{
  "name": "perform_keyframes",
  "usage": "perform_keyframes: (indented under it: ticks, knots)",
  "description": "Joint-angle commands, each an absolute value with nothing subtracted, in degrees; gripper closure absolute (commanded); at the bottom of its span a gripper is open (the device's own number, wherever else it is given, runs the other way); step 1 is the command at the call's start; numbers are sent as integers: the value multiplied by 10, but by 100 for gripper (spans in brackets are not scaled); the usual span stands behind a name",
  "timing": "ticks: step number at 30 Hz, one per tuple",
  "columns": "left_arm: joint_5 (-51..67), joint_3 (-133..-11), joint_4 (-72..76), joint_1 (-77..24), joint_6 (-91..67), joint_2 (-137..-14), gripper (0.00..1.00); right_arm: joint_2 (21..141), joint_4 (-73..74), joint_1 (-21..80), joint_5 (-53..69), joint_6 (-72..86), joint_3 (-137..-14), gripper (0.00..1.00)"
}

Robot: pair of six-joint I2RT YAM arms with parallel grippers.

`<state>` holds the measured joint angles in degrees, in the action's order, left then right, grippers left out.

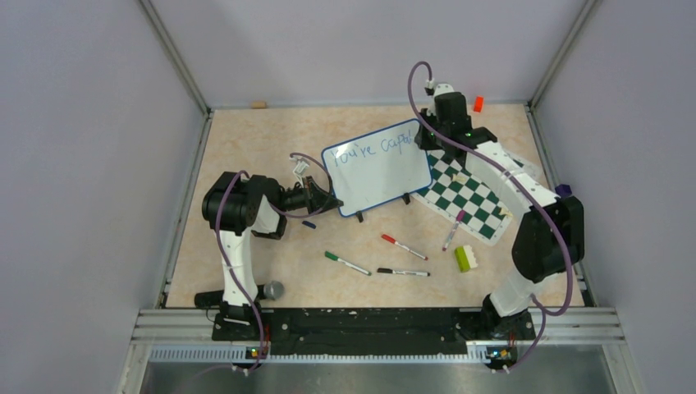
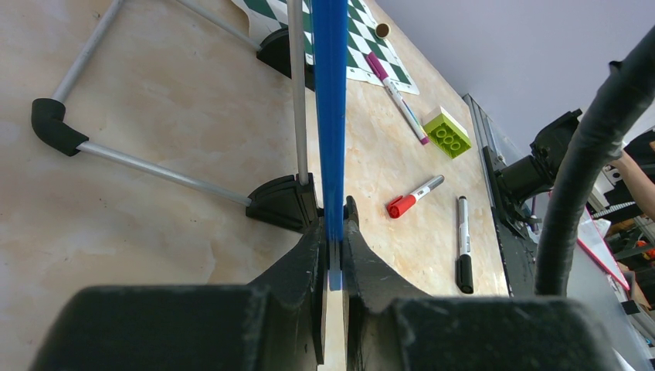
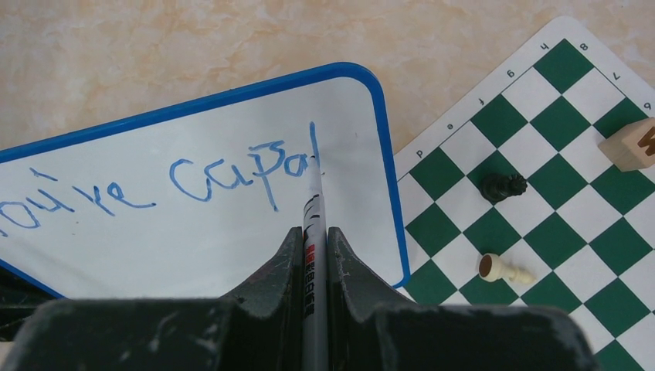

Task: Write a sentence on the whiteboard

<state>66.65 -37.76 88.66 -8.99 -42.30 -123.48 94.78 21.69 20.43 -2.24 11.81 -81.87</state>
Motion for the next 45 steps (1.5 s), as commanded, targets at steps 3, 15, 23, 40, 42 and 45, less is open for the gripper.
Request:
perform_keyframes:
  ticks: [3, 15, 23, 40, 42, 45]
  knots:
    - [693, -371, 928, -89, -414, -1217, 95, 959, 182, 196, -31, 125, -844, 100]
    - [692, -373, 928, -88, -415, -1218, 95, 970, 174, 195, -53, 128, -842, 100]
    - [692, -372, 928, -87, -414, -1219, 95, 969, 185, 191, -51, 126, -838, 100]
    - [692, -372, 928, -88, -414, -1216, 95, 958, 206, 190, -38, 113, -818, 100]
    - [692, -371, 928, -88, -414, -1216, 95, 957, 206, 190, -26, 112, -815, 100]
    - [692, -371, 928, -88, -414, -1217, 95, 956, 208, 191, -10, 112, -812, 100]
